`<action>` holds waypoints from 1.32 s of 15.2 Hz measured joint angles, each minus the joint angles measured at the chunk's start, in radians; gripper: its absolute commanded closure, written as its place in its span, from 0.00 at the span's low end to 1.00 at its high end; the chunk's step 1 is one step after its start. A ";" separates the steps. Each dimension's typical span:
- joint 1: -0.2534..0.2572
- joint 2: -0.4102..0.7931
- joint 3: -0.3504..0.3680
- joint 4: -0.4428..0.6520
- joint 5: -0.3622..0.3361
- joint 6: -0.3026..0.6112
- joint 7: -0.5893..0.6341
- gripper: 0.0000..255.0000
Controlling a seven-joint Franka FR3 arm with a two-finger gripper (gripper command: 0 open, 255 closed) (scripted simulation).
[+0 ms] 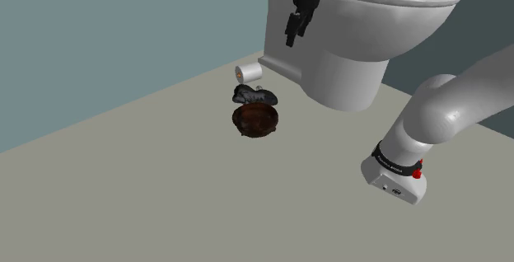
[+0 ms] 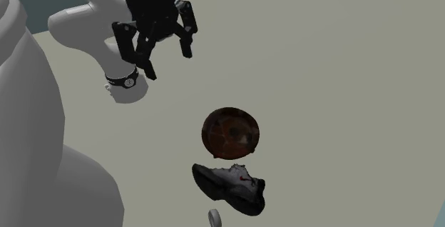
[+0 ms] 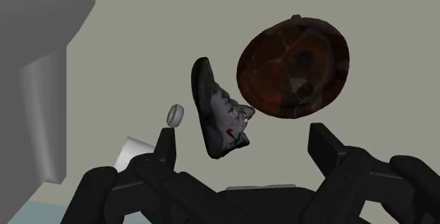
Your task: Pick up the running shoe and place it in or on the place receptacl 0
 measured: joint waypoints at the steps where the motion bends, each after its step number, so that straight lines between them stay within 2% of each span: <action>1: 0.000 0.034 0.001 0.005 -0.002 0.020 -0.003 0.00; 7: -0.003 0.224 0.001 0.011 -0.016 0.151 -0.025 0.00; 16: -0.003 0.563 0.006 0.129 -0.050 0.293 -0.039 0.00; 20: 0.001 0.710 0.006 0.203 -0.069 0.330 -0.041 0.00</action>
